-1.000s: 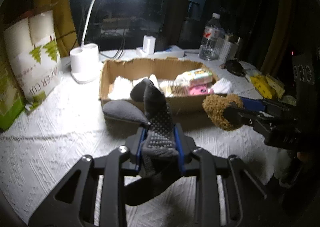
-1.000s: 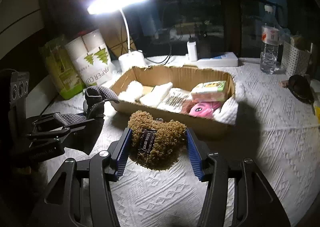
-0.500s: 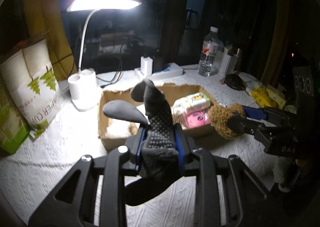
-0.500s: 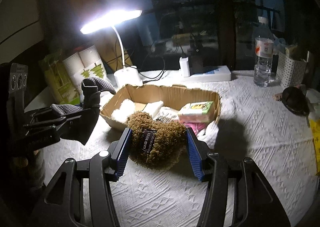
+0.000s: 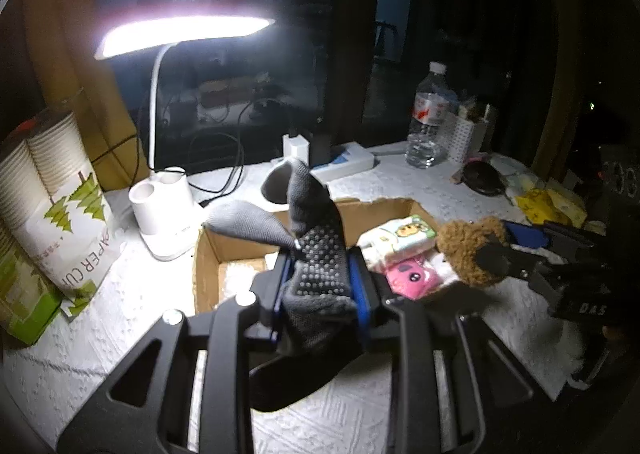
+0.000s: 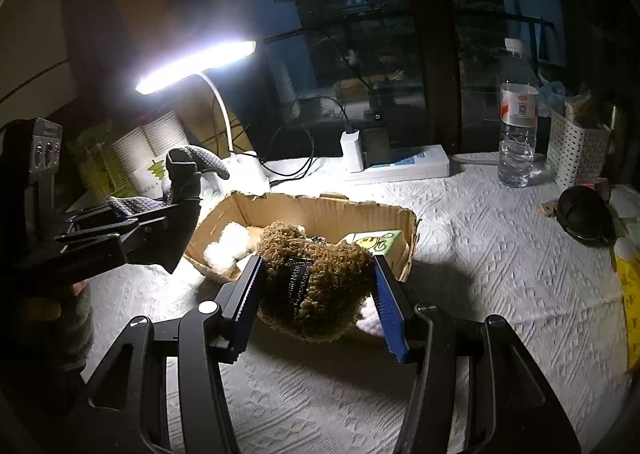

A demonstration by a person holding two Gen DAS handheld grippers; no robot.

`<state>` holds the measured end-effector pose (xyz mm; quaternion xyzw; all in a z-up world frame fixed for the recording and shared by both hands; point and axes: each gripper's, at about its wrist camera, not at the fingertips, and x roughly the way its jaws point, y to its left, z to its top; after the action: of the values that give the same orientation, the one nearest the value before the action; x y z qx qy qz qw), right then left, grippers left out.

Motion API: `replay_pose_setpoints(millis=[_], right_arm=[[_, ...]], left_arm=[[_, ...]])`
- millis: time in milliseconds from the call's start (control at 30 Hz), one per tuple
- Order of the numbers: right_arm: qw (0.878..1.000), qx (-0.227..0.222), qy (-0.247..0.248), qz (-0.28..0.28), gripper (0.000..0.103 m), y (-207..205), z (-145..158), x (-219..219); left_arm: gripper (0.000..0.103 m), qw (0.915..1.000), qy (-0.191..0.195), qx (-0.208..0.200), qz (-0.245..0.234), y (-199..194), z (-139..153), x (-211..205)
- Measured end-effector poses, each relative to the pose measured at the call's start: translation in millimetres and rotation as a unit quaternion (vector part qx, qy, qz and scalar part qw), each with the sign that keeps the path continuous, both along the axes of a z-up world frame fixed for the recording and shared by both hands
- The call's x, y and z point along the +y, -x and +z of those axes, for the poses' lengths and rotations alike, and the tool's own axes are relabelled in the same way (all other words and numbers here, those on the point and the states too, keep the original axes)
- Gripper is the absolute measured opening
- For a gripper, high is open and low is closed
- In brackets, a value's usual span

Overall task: Organize soft objects
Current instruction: 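Carry the brown plush toward the box with the right gripper while the left carries the glove, then lower the gray glove into the box and open the left gripper while the right holds the plush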

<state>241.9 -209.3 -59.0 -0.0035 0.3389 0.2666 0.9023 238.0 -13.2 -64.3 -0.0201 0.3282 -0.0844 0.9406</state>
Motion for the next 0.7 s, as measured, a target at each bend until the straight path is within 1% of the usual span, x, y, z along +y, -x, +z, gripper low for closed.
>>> replay_pose_setpoints(millis=[200, 367, 700], right_arm=[[1.0, 0.01, -0.006, -0.001, 0.056, -14.3, -8.8, -2.6], [1.0, 0.021, -0.008, -0.001, 0.056, -26.5, -18.6, -3.4], [0.999, 0.035, -0.004, -0.004, 0.056, -41.1, -30.9, -1.4]], left_arm=[[0.028, 0.9998, -0.008, 0.019, 0.007, -19.1, -16.3, -0.7], [0.028, 0.9993, -0.007, 0.035, 0.009, -33.5, -30.5, -1.0], [0.029, 0.9965, -0.001, 0.083, 0.007, -63.3, -71.7, -4.5]])
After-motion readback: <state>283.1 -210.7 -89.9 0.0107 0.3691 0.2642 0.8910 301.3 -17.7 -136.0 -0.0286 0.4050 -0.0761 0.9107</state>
